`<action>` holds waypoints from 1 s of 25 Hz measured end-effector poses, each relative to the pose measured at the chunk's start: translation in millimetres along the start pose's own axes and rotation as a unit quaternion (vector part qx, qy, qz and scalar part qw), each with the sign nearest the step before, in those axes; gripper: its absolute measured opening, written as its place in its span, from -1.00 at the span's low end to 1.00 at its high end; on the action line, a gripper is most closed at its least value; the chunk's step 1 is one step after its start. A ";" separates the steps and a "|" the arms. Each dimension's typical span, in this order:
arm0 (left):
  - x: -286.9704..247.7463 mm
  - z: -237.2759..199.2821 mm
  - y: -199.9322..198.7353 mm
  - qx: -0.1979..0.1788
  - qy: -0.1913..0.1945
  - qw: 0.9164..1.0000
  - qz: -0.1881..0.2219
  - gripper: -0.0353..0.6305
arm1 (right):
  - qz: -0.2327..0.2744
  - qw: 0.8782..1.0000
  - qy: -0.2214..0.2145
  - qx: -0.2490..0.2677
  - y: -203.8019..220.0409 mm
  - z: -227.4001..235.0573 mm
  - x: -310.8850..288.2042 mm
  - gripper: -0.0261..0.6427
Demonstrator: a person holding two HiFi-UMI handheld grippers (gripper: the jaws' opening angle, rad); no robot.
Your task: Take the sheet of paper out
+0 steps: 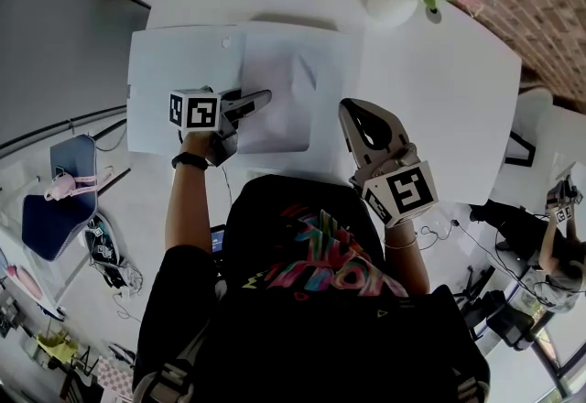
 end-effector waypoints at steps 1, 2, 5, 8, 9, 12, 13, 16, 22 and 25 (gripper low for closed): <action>0.6 -1.8 -1.0 -0.003 -0.010 1.000 0.005 -0.66 | -0.002 1.000 0.000 -0.001 0.7 -0.1 0.4 -0.86; 1.7 -3.6 -2.2 -0.005 -0.018 1.000 0.010 -0.76 | -0.004 1.000 0.001 -0.002 1.1 -0.3 0.8 -0.86; 6.1 -6.3 -4.6 0.003 -0.028 0.999 0.023 -0.82 | -0.001 1.000 0.001 -0.001 0.0 -1.5 0.6 -0.86; 10.8 -7.8 -4.7 0.002 -0.037 0.999 0.030 -0.82 | 0.007 1.000 -0.002 0.004 -3.8 -2.6 -0.7 -0.86; 12.4 -6.5 -5.0 0.000 -0.037 0.999 0.033 -0.82 | 0.009 1.000 -0.002 0.005 -4.9 -3.2 -0.9 -0.86; 20.1 -3.7 -5.8 -0.003 -0.039 0.998 0.044 -0.82 | 0.010 1.000 -0.003 0.007 -7.6 -6.0 -0.2 -0.86; 23.6 -5.8 -5.5 -0.004 -0.046 0.998 0.046 -0.82 | 0.009 1.000 -0.004 0.009 -8.7 -6.8 0.3 -0.86; 36.1 -12.7 -7.3 -0.004 -0.065 0.996 0.059 -0.82 | 0.013 1.000 -0.006 0.017 -14.5 -8.6 1.1 -0.86; 77.8 -22.2 -15.5 0.005 -0.097 0.989 0.108 -0.82 | 0.021 0.999 -0.014 0.027 -24.1 -19.6 1.5 -0.86; 100.1 -22.4 -18.2 0.006 -0.107 0.986 0.130 -0.82 | 0.028 0.999 -0.024 0.034 -31.9 -27.0 -0.6 -0.86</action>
Point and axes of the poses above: the fingertips, and each gripper's own axes: x backward along the fingers, z to its right, y out of its underside, the point moved 1 cm from there along x, backward along the fingers, and after that the axes turned 14 degrees about -y, right-handed, at the moved point
